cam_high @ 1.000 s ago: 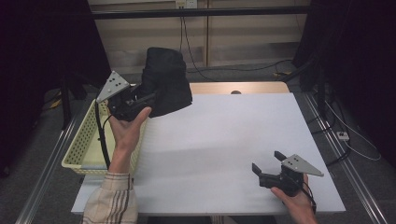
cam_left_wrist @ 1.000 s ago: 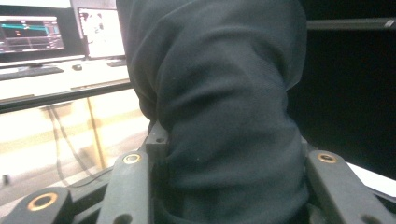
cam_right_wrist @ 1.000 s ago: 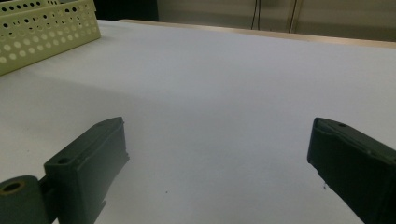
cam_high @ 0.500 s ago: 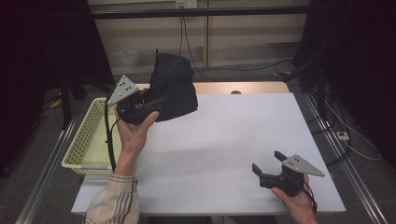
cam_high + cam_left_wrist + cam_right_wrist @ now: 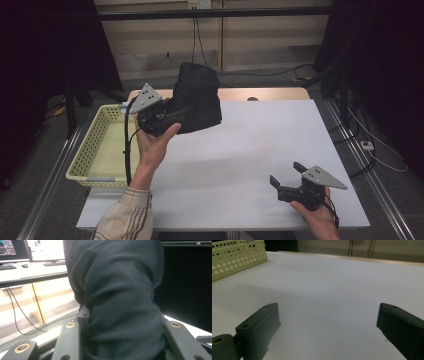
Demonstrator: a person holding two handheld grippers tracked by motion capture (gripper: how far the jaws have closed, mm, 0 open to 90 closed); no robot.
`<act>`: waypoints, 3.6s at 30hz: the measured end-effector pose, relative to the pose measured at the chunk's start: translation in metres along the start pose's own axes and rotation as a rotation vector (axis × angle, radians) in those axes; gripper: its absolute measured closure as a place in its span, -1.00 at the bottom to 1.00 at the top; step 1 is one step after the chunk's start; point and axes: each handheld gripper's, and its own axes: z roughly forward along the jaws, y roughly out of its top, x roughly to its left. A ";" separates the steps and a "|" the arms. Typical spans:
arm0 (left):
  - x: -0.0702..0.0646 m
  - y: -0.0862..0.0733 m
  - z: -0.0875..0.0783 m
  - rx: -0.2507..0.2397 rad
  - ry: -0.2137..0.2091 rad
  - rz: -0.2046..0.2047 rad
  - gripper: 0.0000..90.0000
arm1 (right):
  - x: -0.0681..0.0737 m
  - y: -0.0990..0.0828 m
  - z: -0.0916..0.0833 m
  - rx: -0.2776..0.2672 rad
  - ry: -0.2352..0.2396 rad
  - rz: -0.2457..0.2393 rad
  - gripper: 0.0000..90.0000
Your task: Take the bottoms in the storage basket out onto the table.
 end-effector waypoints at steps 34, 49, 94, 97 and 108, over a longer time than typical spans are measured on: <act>-0.005 -0.033 0.045 0.150 -0.017 -0.007 0.17 | 0.001 0.000 -0.001 0.001 0.008 0.003 -0.90; -0.013 -0.047 0.063 0.209 -0.037 0.011 0.17 | 0.001 0.000 -0.001 0.005 0.011 0.000 -0.90; -0.023 -0.083 0.099 0.371 -0.061 0.016 0.17 | 0.002 0.000 -0.001 0.006 0.014 0.004 -0.90; -0.022 -0.086 0.101 0.390 -0.054 0.016 0.17 | 0.002 0.000 -0.001 0.006 0.014 0.004 -0.90; -0.018 -0.098 0.109 0.456 -0.043 -0.002 0.17 | 0.002 0.000 -0.001 0.006 0.016 0.005 -0.90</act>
